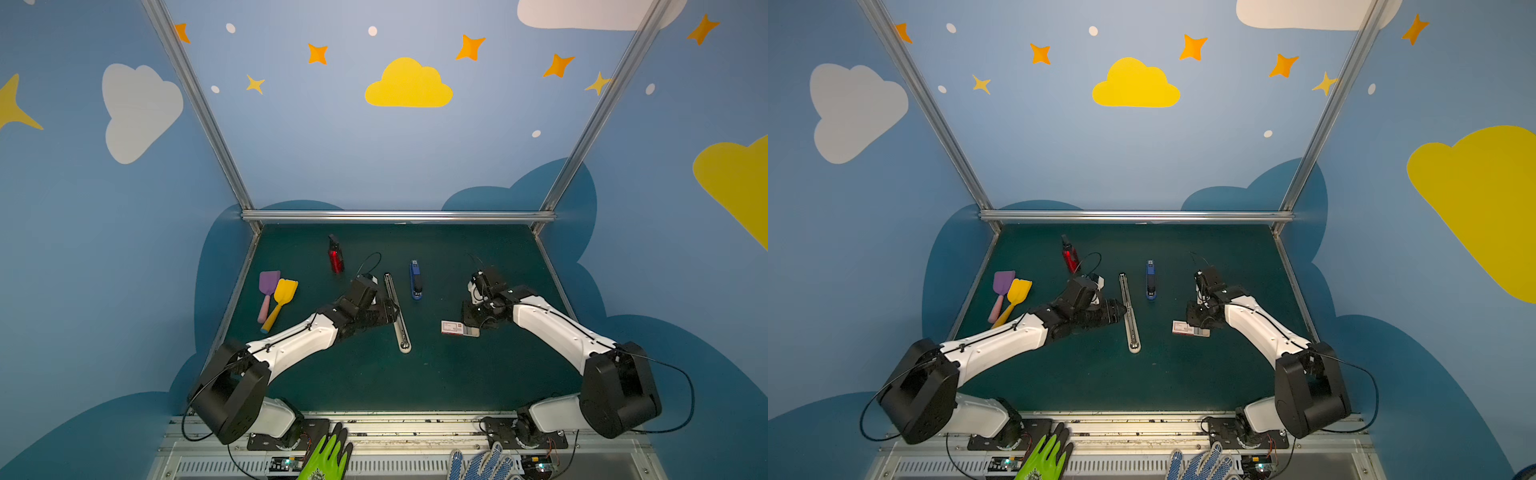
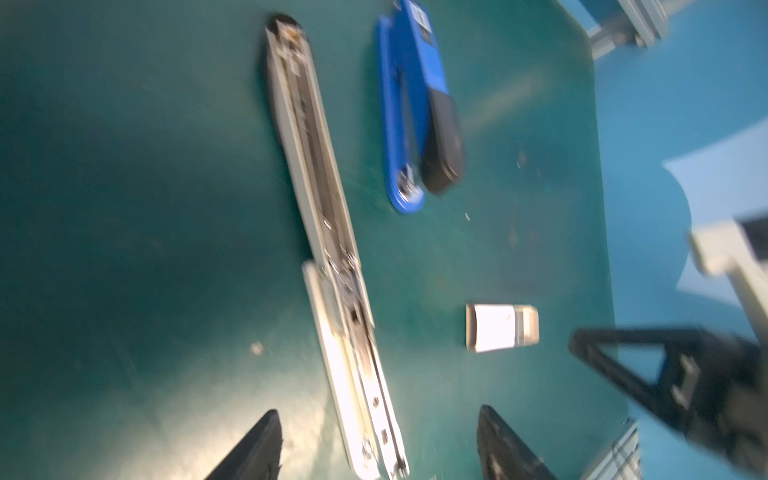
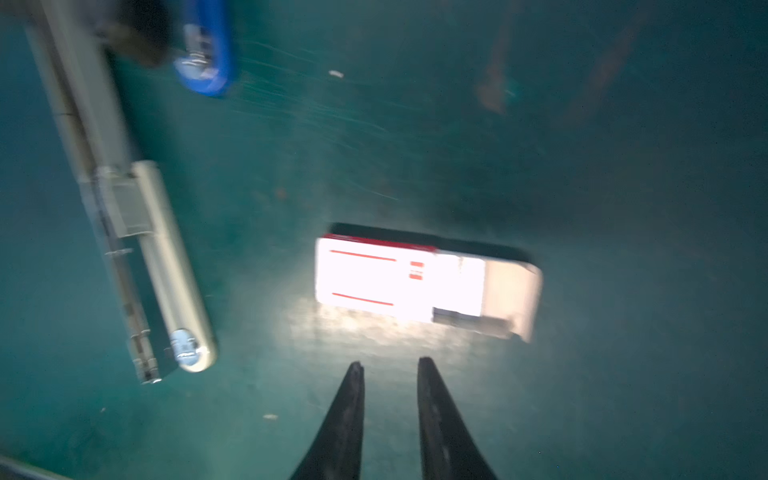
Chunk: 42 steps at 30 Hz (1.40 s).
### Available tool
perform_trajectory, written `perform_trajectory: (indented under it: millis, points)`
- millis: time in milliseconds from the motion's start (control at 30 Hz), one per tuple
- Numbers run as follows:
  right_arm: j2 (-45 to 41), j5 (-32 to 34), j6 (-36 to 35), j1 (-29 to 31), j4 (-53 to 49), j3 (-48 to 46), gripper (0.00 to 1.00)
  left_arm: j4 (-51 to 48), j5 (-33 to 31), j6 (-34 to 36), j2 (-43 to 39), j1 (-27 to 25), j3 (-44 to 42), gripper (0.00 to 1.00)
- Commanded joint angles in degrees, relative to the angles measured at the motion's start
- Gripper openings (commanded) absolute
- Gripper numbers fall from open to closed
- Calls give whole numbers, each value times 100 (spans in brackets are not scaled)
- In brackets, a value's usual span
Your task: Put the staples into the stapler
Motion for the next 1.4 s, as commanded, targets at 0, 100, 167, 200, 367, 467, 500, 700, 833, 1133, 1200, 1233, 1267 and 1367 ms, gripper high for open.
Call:
perform_trajectory:
  millis: [0,100,167,200,367,467,500,700,833,1133,1200,1233,1267,1367]
  points:
    - [180,115,-18,-249,-318,-98,22,-254,-478,0,-122,-319,-88,73]
    - [428,-13,-26,-385,-239,-54,18,-226,-536,-102,-23,-566,-136,72]
    - [567,63,52,-407,-292,30,18,-259,-617,-118,55,-687,-129,72]
    - [628,81,80,-416,-279,59,18,-279,-657,-114,101,-746,-112,72]
    - [996,223,168,-502,-315,225,15,-621,-1012,-74,324,-963,97,72]
    - [1164,180,172,-528,-242,283,15,-676,-1080,-70,390,-1001,127,72]
    - [1226,158,164,-529,-237,308,15,-668,-1090,-80,398,-1010,111,72]
    - [1367,77,157,-526,-146,363,21,-685,-1110,-98,499,-1054,128,72]
    - [1348,40,142,-513,-129,359,22,-660,-1104,-126,562,-1067,119,72]
    - [1219,9,196,-508,-94,271,21,-606,-1065,-169,632,-1081,144,72]
    - [1172,-1,199,-493,-93,271,22,-606,-1060,-168,643,-1081,144,72]
    - [1150,-5,199,-482,-98,271,22,-606,-1060,-166,648,-1083,148,72]
    - [1132,-5,195,-475,-104,279,22,-606,-1060,-166,647,-1079,153,72]
    - [1153,-4,181,-462,-117,288,22,-597,-1065,-172,644,-1079,153,72]
